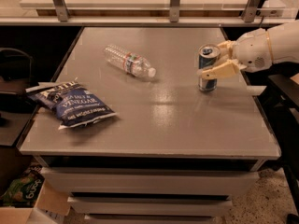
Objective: Move redbull can near blue chip bag
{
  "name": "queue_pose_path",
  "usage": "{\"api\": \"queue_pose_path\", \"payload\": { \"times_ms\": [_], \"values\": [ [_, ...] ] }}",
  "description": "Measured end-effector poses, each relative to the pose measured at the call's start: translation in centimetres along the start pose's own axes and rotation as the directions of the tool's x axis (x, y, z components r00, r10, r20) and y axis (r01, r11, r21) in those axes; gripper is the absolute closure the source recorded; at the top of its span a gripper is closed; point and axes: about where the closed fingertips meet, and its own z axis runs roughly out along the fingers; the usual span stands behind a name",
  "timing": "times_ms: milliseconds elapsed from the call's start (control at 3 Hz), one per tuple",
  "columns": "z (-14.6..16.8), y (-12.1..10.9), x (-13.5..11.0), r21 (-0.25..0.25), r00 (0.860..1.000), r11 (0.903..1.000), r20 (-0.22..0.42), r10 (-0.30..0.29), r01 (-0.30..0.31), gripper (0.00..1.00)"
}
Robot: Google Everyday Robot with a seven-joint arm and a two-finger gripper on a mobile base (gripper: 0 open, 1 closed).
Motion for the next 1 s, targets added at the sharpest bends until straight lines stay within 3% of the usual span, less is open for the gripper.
{"api": "queue_pose_path", "payload": {
  "times_ms": [333, 667, 1000],
  "values": [
    [-0.1, 0.7, -3.5, -0.062, 0.998, 0.9969, 0.031, -0.047, 0.049, 1.00],
    [0.0, 0.7, -3.5, -0.063, 0.998, 0.9968, 0.032, -0.047, 0.049, 1.00],
    [2.1, 0.7, -5.5, -0.062, 0.996, 0.9970, 0.075, -0.043, 0.047, 1.00]
  ]
}}
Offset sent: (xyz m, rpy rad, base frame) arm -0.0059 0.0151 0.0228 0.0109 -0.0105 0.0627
